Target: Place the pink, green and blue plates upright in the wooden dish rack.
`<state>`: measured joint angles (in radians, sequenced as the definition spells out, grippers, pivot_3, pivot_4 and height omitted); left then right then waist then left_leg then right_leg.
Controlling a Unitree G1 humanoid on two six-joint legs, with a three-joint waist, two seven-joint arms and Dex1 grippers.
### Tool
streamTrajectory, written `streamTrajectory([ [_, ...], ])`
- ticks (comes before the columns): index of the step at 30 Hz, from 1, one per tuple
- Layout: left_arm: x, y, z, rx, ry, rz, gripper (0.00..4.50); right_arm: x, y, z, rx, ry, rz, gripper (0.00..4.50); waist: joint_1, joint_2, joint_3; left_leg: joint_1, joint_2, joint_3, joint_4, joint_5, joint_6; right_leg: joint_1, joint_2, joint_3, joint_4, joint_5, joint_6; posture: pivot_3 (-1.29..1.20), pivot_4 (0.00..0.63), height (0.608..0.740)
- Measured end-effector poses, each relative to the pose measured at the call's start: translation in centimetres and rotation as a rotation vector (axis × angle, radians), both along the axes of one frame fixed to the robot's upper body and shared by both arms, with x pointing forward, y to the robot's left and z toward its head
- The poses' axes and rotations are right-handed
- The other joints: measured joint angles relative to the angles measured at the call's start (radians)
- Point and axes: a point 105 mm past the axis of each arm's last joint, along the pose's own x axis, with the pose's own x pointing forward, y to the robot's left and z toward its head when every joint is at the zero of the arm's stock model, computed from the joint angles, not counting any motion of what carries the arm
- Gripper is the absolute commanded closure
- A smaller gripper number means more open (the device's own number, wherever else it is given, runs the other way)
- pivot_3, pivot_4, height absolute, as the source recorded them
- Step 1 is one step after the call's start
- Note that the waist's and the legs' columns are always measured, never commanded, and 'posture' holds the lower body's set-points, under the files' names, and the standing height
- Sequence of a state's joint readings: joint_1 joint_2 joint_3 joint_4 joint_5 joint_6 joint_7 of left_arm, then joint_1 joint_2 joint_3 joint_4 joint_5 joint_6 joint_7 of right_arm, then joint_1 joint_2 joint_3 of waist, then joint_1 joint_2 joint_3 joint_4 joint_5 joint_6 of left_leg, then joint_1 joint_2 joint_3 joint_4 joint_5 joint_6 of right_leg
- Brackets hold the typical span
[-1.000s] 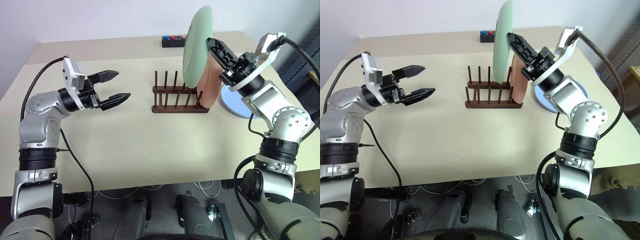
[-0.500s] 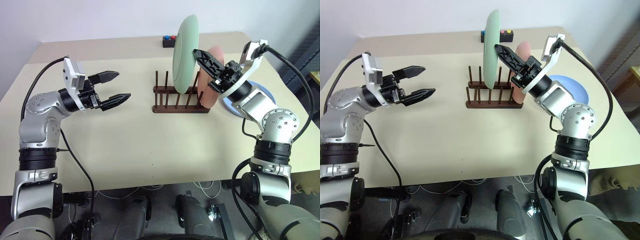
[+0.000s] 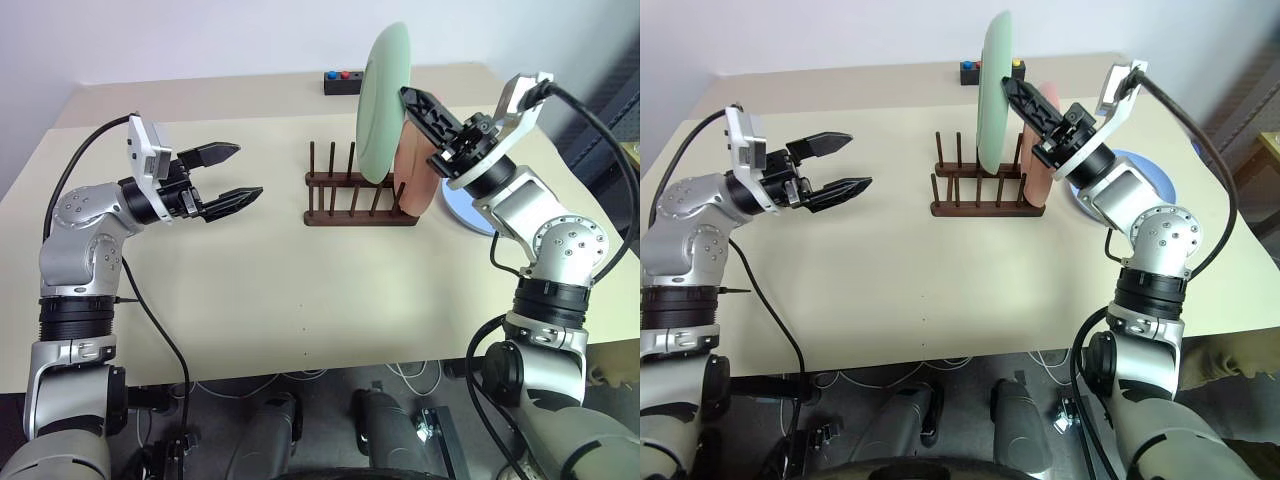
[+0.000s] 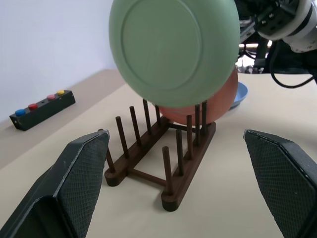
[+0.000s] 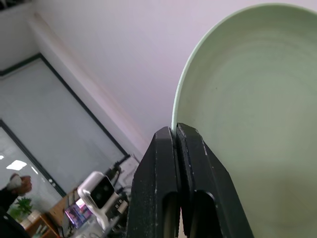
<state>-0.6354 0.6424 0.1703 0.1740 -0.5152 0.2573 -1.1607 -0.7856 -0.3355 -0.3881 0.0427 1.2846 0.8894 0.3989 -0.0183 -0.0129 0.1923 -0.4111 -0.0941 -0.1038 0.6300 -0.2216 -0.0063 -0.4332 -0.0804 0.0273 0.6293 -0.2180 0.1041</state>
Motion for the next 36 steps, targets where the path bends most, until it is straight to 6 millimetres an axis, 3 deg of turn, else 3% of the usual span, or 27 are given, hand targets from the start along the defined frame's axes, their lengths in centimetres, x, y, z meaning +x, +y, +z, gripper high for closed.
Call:
streamTrajectory([
  [27, -0.6, -0.9, 0.6, -0.01, -0.005, -0.036, 0.0, 1.0, -0.4, -4.0, -0.059, 0.119, -0.009, 4.49, 0.0, 0.0, 0.0, 0.0, 0.0, 0.0, 0.0, 0.0, 0.0, 0.0, 0.0, 0.0, 0.0, 0.0, 0.0, 0.0, 0.15, 0.74],
  [31, -0.6, -1.0, 0.7, -0.009, -0.009, -0.037, 0.0, 1.4, -0.7, -4.6, -0.053, 0.146, -0.018, 3.26, 0.001, 0.0, 0.0, 0.0, 0.0, 0.0, 0.0, 0.0, 0.0, 0.0, 0.0, 0.0, 0.0, 0.0, 0.0, 0.0, 0.15, 0.74],
  [36, -0.7, -1.0, 0.8, -0.013, -0.003, -0.037, 0.0, 1.5, -0.7, -4.7, -0.06, 0.152, -0.026, 0.81, 0.001, 0.0, 0.0, 0.0, 0.0, 0.0, 0.0, 0.0, 0.0, 0.0, 0.0, 0.0, 0.0, 0.0, 0.0, 0.0, 0.15, 0.74],
])
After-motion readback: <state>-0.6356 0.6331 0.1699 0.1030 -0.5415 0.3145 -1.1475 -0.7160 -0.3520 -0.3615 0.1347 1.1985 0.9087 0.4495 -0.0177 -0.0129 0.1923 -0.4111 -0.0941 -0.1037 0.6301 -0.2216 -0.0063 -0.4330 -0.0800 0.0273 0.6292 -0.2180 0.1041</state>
